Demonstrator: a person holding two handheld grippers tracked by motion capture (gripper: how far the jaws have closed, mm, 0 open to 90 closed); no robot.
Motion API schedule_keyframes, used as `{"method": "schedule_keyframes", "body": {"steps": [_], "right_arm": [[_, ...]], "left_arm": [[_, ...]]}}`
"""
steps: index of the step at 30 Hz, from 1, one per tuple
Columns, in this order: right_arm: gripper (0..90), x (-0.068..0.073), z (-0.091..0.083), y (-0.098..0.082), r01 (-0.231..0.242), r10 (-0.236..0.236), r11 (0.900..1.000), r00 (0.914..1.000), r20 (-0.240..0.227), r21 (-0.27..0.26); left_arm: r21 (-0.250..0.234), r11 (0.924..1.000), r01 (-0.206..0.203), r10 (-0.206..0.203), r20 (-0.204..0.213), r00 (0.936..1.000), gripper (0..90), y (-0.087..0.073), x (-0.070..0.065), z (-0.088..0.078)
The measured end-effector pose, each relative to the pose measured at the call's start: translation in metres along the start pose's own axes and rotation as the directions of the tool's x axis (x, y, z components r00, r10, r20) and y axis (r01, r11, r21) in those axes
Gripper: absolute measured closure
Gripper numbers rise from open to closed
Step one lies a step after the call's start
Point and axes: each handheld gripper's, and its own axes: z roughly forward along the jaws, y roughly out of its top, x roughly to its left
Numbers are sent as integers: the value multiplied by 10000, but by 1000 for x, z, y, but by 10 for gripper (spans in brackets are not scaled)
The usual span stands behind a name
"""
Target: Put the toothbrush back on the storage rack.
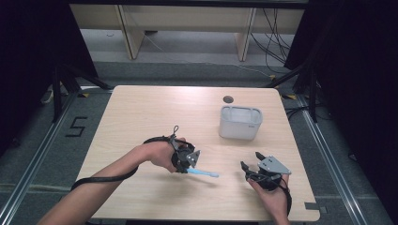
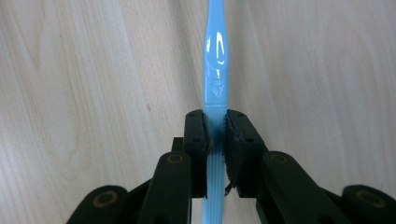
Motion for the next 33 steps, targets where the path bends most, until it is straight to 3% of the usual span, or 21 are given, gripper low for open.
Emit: {"method": "schedule_keyframes", "body": {"steps": [9, 10, 11, 12, 13, 15, 17, 18, 19, 20, 23, 24, 25, 26, 27, 28, 29, 30, 31, 32, 33], "right_arm": [[317, 2, -1, 1, -144, 144, 9996, 9999, -21, 261], [317, 2, -1, 1, -144, 144, 9996, 9999, -21, 261], [317, 0, 0, 1, 207, -207, 9997, 9998, -44, 159], [317, 0, 0, 1, 182, -182, 9997, 9998, -26, 155], [317, -1, 0, 1, 270, -270, 9996, 9996, 31, 64], [317, -1, 0, 1, 381, -381, 9993, 9993, 63, 42], [317, -1, 0, 1, 393, -393, 9992, 9992, 97, 38], [317, 0, 0, 1, 240, -240, 9997, 9997, 61, 83], [317, 0, 0, 1, 240, -240, 9997, 9997, 61, 83], [317, -2, 0, 1, 483, -483, 9988, 9988, 86, 17], [317, 0, 0, 1, 347, -348, 9994, 9994, 43, 91], [317, 0, 0, 1, 303, -303, 9995, 9995, 17, 130], [317, 1, 0, 1, 152, -149, 9996, 9998, -122, 224], [317, 1, 0, 1, 152, -149, 9996, 9998, -122, 224], [317, 2, -1, 1, 97, -96, 9997, 10000, -23, 239], [316, 2, -1, 1, -2, 3, 9996, 10000, -41, 278], [317, 1, 0, 1, 278, -278, 9994, 9996, -2, 187], [317, 2, -1, 1, 29, -28, 9996, 10000, -26, 280], [317, 2, -1, 1, 29, -28, 9996, 10000, -26, 280], [317, 1, 0, 1, 122, -119, 9996, 9998, -130, 235], [317, -1, 0, 1, 369, -370, 9993, 9993, 28, 88]], "left_arm": [[-1912, 9767, 974, -1133, -740, 9908, 789, -12, -8, -8], [-2235, 9674, 1194, -1397, -776, 9872, 789, -13, -9, -9], [-2848, 9457, 1564, -1873, -846, 9786, 788, -15, -11, -10], [-2848, 9457, 1564, -1873, -846, 9786, 788, -15, -11, -10], [-3473, 9199, 1823, -2362, -1196, 9643, 788, -17, -13, -11], [-3594, 9144, 1862, -2425, -1182, 9629, 788, -19, -14, -13], [-4295, 8807, 1999, -2802, -1320, 9508, 789, -22, -16, -13], [-4828, 8498, 2113, -3145, -1428, 9385, 789, -25, -19, -16], [-4828, 8498, 2113, -3145, -1428, 9385, 788, -25, -19, -16], [-5146, 8265, 2281, -3365, -1267, 9331, 788, -27, -20, -16], [-6167, 7468, 2489, -3846, -951, 9182, 788, -34, -24, -21], [-6722, 6980, 2469, -4154, -993, 9042, 788, -38, -28, -22], [-6899, 6822, 2420, -4353, -1173, 8926, 788, -40, -30, -23], [-6899, 6822, 2420, -4353, -1173, 8926, 788, -40, -30, -23], [-7029, 6761, 2211, -4501, -1564, 8792, 788, -41, -33, -23], [-7218, 6581, 2142, -4654, -1663, 8693, 788, -43, -35, -23], [-7487, 6279, 2127, -4846, -1621, 8596, 788, -43, -38, -22], [-7751, 5980, 2040, -5150, -1766, 8388, 787, -44, -43, -19], [-7751, 5980, 2040, -5150, -1766, 8388, 788, -44, -43, -19], [-8211, 5274, 2185, -5590, -1417, 8170, 788, -46, -46, -14], [-8276, 5138, 2260, -5824, -1430, 8002, 788, -47, -49, -13]]}}
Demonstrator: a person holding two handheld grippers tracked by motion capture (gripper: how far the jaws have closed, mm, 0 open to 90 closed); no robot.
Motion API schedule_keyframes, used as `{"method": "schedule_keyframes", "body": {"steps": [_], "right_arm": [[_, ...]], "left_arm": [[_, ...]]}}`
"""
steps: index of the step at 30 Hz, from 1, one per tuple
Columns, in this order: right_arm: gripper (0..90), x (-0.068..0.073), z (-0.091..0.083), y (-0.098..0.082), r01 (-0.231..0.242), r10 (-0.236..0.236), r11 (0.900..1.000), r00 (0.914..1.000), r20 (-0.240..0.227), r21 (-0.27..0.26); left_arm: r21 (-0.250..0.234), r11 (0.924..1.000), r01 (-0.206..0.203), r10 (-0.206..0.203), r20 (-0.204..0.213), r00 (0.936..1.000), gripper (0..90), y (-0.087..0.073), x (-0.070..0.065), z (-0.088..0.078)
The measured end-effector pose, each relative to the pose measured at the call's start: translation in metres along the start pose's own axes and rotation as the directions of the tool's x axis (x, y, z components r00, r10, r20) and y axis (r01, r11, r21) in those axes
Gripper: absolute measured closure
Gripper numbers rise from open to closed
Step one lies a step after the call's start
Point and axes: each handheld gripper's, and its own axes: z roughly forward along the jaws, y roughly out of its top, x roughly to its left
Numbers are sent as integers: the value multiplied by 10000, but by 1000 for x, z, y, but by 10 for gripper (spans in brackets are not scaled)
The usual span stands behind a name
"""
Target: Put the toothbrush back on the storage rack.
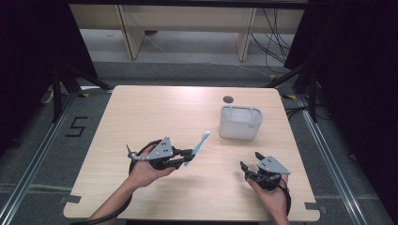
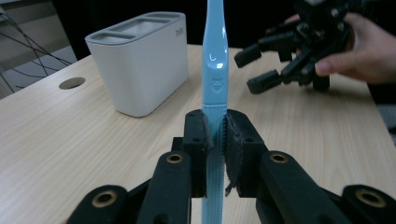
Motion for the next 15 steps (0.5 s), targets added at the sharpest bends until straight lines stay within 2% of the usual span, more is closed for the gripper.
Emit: {"method": "schedule_keyframes", "body": {"steps": [1, 2, 3, 4, 5, 7, 12, 14, 15], "right_arm": [[317, 0, 0, 0, -55, 55, 10000, 10000, 15, -47], [317, 0, 0, 0, -145, 145, 9999, 9999, 15, -47], [317, 0, 0, 0, -134, 134, 9999, 9999, 12, -44], [317, 1, 0, 0, -164, 164, 9999, 9999, 5, -40], [317, 0, 0, 0, 75, -74, 9999, 10000, 43, -89], [317, 0, 0, 0, 84, -84, 10000, 10000, 32, -48], [324, 0, 0, 0, -153, 152, 9999, 9999, -47, -61], [329, 3, -1, 1, -800, 800, 9968, 9965, -253, 20], [336, 3, -1, 2, -678, 675, 9975, 9976, -169, -188]], "left_arm": [[0, 10000, 0, 0, 0, 10000, 788, 0, 0, 0], [-442, 9973, 587, -598, -242, 9979, 788, -3, -2, -2], [-442, 9973, 587, -598, -242, 9979, 787, -3, -2, -2], [-854, 9927, 854, -892, -422, 9951, 787, -6, -4, -4], [-921, 9909, 978, -1030, -538, 9932, 787, -6, -4, -6], [-1332, 9821, 1332, -1426, -636, 9877, 787, -8, -5, -9], [-1805, 9677, 1760, -1975, -1087, 9743, 788, -13, -8, -14], [-1874, 9657, 1798, -2030, -1134, 9726, 787, -14, -9, -14], [-1918, 9632, 1884, -2135, -1198, 9696, 787, -14, -10, -15]]}}
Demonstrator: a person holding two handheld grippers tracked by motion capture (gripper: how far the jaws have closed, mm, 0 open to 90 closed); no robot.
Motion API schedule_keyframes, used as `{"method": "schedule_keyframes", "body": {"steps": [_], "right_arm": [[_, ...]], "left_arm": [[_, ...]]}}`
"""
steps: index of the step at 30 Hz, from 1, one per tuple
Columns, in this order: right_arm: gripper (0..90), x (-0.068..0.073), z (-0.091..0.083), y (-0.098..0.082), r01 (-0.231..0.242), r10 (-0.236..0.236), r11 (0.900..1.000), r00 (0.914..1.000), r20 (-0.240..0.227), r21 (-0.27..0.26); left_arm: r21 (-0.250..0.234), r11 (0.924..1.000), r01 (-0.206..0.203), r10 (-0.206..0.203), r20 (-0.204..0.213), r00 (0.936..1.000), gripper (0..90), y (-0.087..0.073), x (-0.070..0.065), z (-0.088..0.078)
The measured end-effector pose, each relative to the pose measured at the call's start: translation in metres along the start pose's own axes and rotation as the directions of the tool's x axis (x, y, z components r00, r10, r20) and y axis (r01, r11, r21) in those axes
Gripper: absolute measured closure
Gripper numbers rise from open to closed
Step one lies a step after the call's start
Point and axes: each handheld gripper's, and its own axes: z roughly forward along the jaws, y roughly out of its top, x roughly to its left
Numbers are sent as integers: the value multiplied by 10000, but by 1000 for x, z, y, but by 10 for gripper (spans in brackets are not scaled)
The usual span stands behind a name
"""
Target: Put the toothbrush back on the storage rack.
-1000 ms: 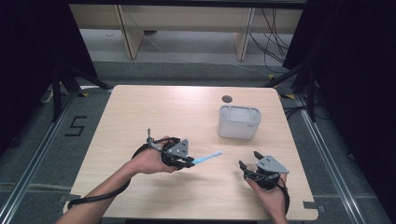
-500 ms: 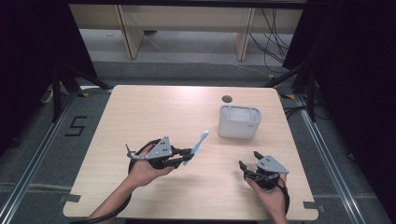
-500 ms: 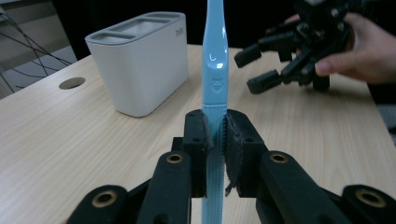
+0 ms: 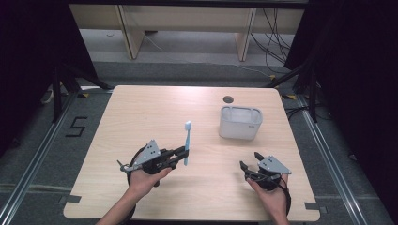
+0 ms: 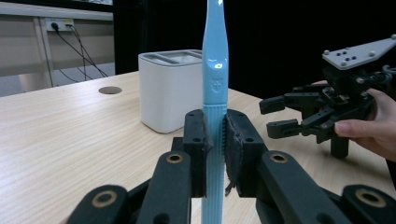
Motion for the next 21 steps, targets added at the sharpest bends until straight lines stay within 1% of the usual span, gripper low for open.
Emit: {"method": "schedule_keyframes", "body": {"steps": [1, 2, 3, 5, 6, 7, 8, 9, 10, 11, 12, 13, 14, 15, 16, 17, 18, 19, 20, 21], "right_arm": [[346, 2, -1, 2, -151, 151, 9999, 9998, -118, 11], [354, 5, -3, 5, -351, 350, 9994, 9993, -122, -83], [354, 5, -3, 5, -351, 350, 9994, 9993, -122, -83], [367, 9, -5, 11, -474, 462, 9982, 9984, -328, -369], [381, 13, -5, 18, -346, 311, 9970, 9983, -498, -698], [381, 13, -5, 18, -346, 311, 9970, 9983, -498, -698], [393, 15, -5, 21, -240, 187, 9958, 9980, -601, -887], [406, 23, -6, 27, -376, 303, 9948, 9965, -778, -948], [409, 27, -5, 30, -547, 446, 9934, 9940, -999, -1005], [409, 27, -5, 30, -547, 446, 9934, 9940, -999, -1005], [416, 27, -4, 33, -226, 99, 9926, 9943, -1063, -1189], [428, 33, -4, 39, -306, 144, 9916, 9916, -1284, -1254], [428, 33, -4, 39, -306, 144, 9916, 9916, -1284, -1254], [442, 40, -4, 44, -788, 575, 9884, 9854, -1603, -1299], [449, 41, -4, 48, -629, 374, 9876, 9841, -1737, -1436], [449, 41, -4, 48, -629, 374, 9876, 9841, -1737, -1436], [461, 47, -3, 55, -1006, 654, 9827, 9741, -2167, -1556], [468, 49, -1, 59, -964, 545, 9793, 9725, -2266, -1781], [468, 49, -1, 59, -964, 545, 9793, 9725, -2266, -1781], [484, 54, 1, 69, -907, 378, 9770, 9644, -2619, -1931]], "left_arm": [[-16, 10000, 42, -42, -22, 10000, 787, -1, 0, 0], [-28, 10000, 34, -34, -59, 10000, 787, -1, -1, -1], [-57, 10000, 74, -75, -105, 9999, 787, -2, -2, -1], [-148, 9998, 149, -152, -217, 9997, 787, -3, -2, -2], [-260, 9994, 224, -233, -321, 9992, 788, -3, -4, -2], [-260, 9994, 224, -233, -321, 9992, 788, -3, -4, -2], [-315, 9991, 282, -293, -352, 9990, 788, -4, -4, -3], [-322, 9991, 260, -275, -462, 9986, 788, -4, -6, -3], [-330, 9991, 261, -277, -489, 9984, 787, -5, -6, -3], [-330, 9991, 261, -277, -489, 9984, 788, -5, -6, -3], [-311, 9992, 238, -254, -523, 9983, 788, -5, -6, -4], [-342, 9990, 275, -293, -543, 9981, 787, -5, -6, -4], [-342, 9990, 275, -293, -543, 9981, 788, -5, -6, -4], [-338, 9991, 270, -289, -581, 9979, 787, -5, -6, -4], [-326, 9992, 215, -235, -624, 9978, 787, -5, -6, -4], [-342, 9992, 200, -222, -659, 9976, 787, -5, -7, -4], [-335, 9992, 210, -233, -672, 9975, 788, -5, -7, -4], [-306, 9993, 197, -218, -694, 9974, 788, -6, -8, -4], [-306, 9993, 197, -218, -694, 9974, 787, -6, -8, -4], [-246, 9996, 150, -167, -682, 9975, 787, -7, -9, -3]]}}
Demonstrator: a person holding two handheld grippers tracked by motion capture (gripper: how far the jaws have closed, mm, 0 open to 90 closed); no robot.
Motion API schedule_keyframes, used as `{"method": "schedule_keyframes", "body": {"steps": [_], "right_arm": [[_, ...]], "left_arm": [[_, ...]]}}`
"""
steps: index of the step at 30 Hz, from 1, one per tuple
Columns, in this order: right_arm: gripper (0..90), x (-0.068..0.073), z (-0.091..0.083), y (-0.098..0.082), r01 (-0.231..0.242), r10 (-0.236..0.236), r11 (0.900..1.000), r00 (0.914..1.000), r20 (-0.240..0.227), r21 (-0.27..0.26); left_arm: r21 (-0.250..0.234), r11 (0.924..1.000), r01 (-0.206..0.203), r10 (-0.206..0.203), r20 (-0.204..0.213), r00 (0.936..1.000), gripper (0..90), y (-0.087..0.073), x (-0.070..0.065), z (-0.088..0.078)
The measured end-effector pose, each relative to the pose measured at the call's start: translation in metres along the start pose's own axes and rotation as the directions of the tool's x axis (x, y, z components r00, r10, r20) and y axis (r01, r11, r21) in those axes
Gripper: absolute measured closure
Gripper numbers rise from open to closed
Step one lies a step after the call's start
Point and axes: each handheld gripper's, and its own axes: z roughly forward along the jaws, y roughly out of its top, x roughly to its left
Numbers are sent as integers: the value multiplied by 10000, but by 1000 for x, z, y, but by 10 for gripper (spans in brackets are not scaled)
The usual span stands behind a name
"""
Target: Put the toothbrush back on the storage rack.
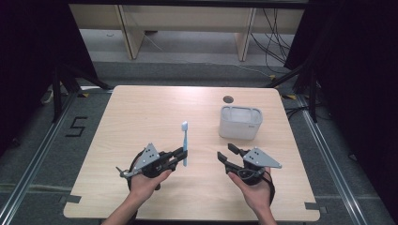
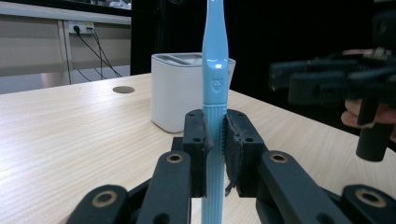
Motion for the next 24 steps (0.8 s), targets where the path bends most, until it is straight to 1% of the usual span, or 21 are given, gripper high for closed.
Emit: {"method": "schedule_keyframes", "body": {"steps": [1, 2, 3, 4, 5, 6, 7, 8, 9, 10, 11, 13, 14, 15, 16, 17, 18, 21, 22, 23, 24], "right_arm": [[495, 3, 2, 4, 36, -36, 10000, 10000, -12, -92], [509, 7, 6, 7, -35, 30, 9998, 9996, -280, -180], [524, 12, 9, 11, -225, 223, 9997, 9988, -430, -43], [533, 15, 12, 14, -148, 141, 9998, 9978, -642, -97], [533, 15, 12, 14, -148, 141, 9998, 9978, -642, -97], [543, 17, 16, 17, 88, -104, 9997, 9974, -720, -230], [556, 20, 19, 20, 101, -115, 9998, 9959, -894, -164], [578, 26, 23, 24, 61, -67, 10000, 9948, -1017, -62], [578, 26, 23, 24, 61, -67, 10000, 9948, -1017, -62], [597, 30, 29, 27, -191, 172, 9997, 9902, -1383, -124], [608, 30, 31, 28, -185, 150, 9996, 9889, -1479, -220], [623, 33, 33, 31, -131, 86, 9994, 9902, -1396, -316], [628, 34, 34, 32, -238, 208, 9995, 9891, -1461, -188], [628, 34, 34, 32, -238, 208, 9995, 9891, -1461, -188], [633, 34, 36, 32, -71, 17, 9993, 9896, -1440, -365], [649, 37, 38, 33, -217, 193, 9997, 9895, -1435, -151], [657, 38, 39, 33, -336, 314, 9994, 9870, -1577, -116], [666, 37, 42, 32, -279, 246, 9994, 9880, -1525, -195], [676, 38, 42, 32, -455, 441, 9989, 9882, -1470, -61], [676, 38, 42, 32, -455, 441, 9989, 9882, -1470, -61], [688, 38, 42, 32, -526, 508, 9986, 9880, -1457, -87]], "left_arm": [[20, 10000, 10, -10, 16, 10000, 787, -1, -1, 1], [23, 10000, -23, 22, 41, 10000, 787, -1, -2, 2], [23, 10000, -23, 22, 41, 10000, 788, -1, -2, 2], [47, 10000, -50, 50, 39, 10000, 787, -2, -2, 2], [74, 10000, -51, 51, 36, 10000, 787, -2, -4, 3], [75, 9999, -70, 70, 59, 10000, 788, -2, -4, 4], [99, 9999, -74, 73, 49, 10000, 787, -3, -6, 5], [117, 9999, -94, 93, 77, 9999, 787, -3, -9, 8], [117, 9999, -94, 93, 77, 9999, 787, -3, -9, 8], [183, 9997, -151, 149, 92, 9998, 787, -4, -11, 11], [183, 9997, -151, 149, 92, 9998, 787, -4, -11, 11], [230, 9996, -145, 144, 69, 9999, 787, -4, -14, 13], [239, 9994, -231, 229, 68, 9997, 787, -4, -15, 15], [250, 9994, -223, 221, 75, 9997, 787, -4, -17, 16], [259, 9994, -215, 213, 97, 9997, 788, -4, -17, 17], [235, 9995, -216, 214, 88, 9997, 788, -3, -19, 19], [220, 9996, -195, 193, 88, 9998, 788, -3, -19, 20], [241, 9995, -197, 196, 63, 9998, 787, -3, -20, 21], [149, 9998, -166, 164, 127, 9998, 787, -4, -21, 23], [149, 9998, -166, 164, 127, 9998, 787, -4, -21, 23], [275, 9995, -183, 181, 59, 9998, 788, -4, -21, 23]]}}
